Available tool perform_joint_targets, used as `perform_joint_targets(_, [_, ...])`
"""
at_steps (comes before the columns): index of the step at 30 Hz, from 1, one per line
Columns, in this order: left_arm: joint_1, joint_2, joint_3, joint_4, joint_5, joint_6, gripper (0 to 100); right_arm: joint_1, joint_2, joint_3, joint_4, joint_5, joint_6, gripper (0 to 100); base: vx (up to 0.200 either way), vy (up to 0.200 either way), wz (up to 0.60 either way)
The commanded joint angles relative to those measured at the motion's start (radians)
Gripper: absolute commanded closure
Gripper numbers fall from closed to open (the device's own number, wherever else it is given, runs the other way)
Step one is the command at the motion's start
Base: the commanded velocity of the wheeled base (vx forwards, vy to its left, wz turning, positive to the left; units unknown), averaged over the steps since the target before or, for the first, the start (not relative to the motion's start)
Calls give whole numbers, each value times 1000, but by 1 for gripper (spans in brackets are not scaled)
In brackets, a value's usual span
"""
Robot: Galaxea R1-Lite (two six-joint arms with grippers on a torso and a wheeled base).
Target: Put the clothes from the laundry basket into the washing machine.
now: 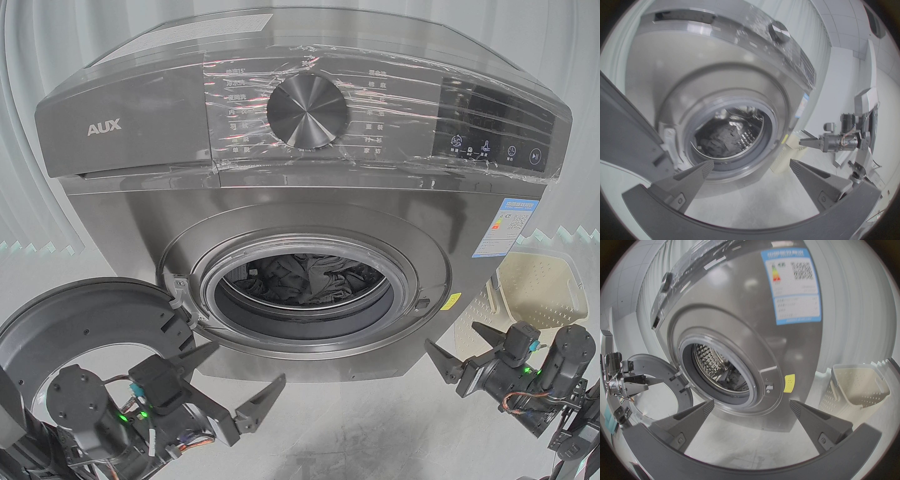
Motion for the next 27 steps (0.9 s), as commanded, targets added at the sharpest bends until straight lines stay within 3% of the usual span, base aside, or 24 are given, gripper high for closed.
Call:
perform_joint_targets(1, [-3,-157,46,-7,75,7,0,-55,-138,24,41,-2,-35,0,0,0,0])
perform_joint_targets(9, [-3,-225,74,23,94,43,0,-59,-330,24,288,-2,-44,0,0,0,0])
perform_joint_targets(12, [-3,-231,74,36,128,63,0,-59,-385,24,357,-3,-40,0,-200,0,0])
perform_joint_targets(15, [-2,-260,74,39,163,64,0,-67,-442,24,421,-3,-37,0,-200,0,0])
perform_joint_targets(19, [34,-323,74,81,169,67,0,-62,-523,24,506,-2,-32,0,-200,0,0])
perform_joint_targets(22, [63,-424,74,187,160,81,0,-64,-624,24,654,4,-26,0,-200,0,0])
perform_joint_targets(23, [64,-492,74,268,158,82,0,-70,-686,24,745,7,-24,0,-200,0,0])
perform_joint_targets(27, [92,-651,74,464,155,72,0,-99,-839,24,911,12,-1,0,-50,0,0])
